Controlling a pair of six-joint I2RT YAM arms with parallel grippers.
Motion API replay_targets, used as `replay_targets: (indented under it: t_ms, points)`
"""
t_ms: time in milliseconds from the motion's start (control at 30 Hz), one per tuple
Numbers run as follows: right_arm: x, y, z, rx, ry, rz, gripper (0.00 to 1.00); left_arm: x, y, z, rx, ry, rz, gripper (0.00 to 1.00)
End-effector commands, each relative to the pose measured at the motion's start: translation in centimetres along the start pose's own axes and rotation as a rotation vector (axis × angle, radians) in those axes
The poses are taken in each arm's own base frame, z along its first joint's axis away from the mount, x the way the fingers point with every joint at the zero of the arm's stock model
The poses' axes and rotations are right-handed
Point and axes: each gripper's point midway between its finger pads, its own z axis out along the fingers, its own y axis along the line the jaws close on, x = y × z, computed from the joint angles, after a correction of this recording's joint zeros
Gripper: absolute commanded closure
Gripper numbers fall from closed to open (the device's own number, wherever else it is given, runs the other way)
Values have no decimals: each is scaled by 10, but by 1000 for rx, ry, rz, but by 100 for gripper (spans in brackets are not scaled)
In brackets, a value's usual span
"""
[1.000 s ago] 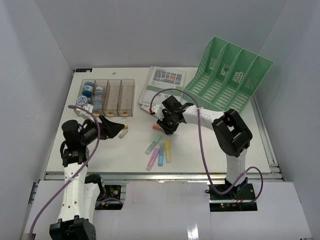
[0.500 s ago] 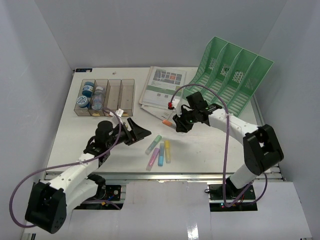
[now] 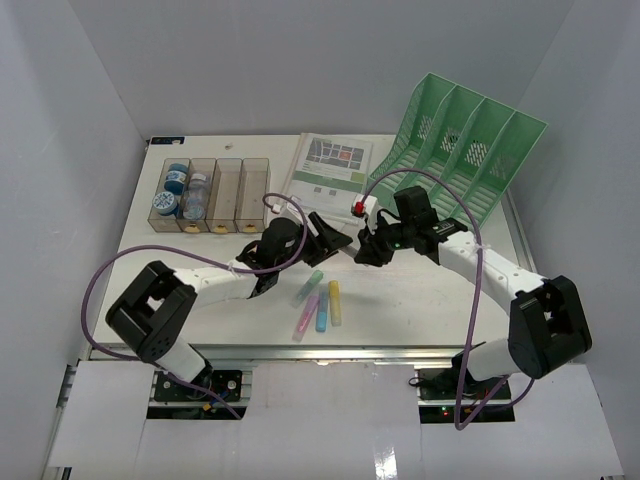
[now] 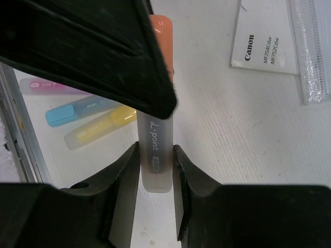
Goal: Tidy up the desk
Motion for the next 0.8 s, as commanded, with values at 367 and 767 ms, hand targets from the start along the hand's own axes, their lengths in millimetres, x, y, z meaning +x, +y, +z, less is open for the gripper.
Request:
replay_targets:
  t_ms: [367, 767]
  points:
    - [-16, -2, -8, -15, -90, 8, 71, -11, -19, 3, 33, -71, 20, 83]
    - [-25, 7, -50, -106, -207, -102, 10, -111, 38, -54, -267, -198, 223, 91]
